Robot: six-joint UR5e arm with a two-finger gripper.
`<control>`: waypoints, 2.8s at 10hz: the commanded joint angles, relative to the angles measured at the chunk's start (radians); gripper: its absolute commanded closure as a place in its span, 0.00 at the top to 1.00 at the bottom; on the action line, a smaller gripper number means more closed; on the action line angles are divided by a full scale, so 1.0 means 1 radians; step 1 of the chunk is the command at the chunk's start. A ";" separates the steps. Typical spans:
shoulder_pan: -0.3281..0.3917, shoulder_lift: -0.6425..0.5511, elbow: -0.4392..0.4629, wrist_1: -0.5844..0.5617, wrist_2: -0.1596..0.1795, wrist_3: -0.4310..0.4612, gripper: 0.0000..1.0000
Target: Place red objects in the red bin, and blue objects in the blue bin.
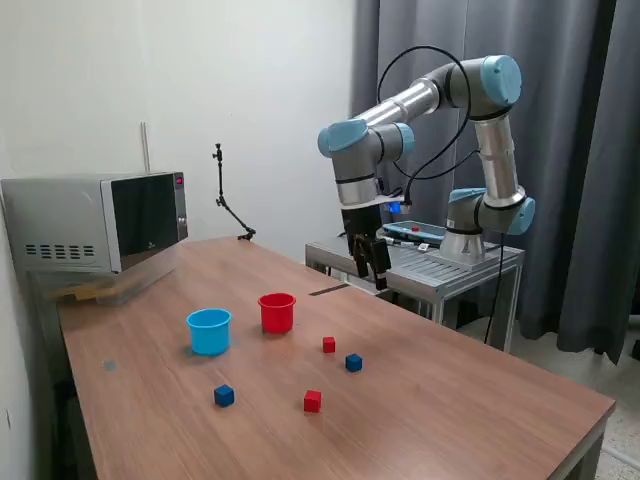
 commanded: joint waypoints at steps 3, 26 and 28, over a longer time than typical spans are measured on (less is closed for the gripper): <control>-0.068 0.005 0.099 -0.071 -0.002 -0.060 1.00; -0.130 0.217 0.076 -0.324 -0.078 -0.039 1.00; -0.128 0.216 0.076 -0.324 -0.080 -0.039 1.00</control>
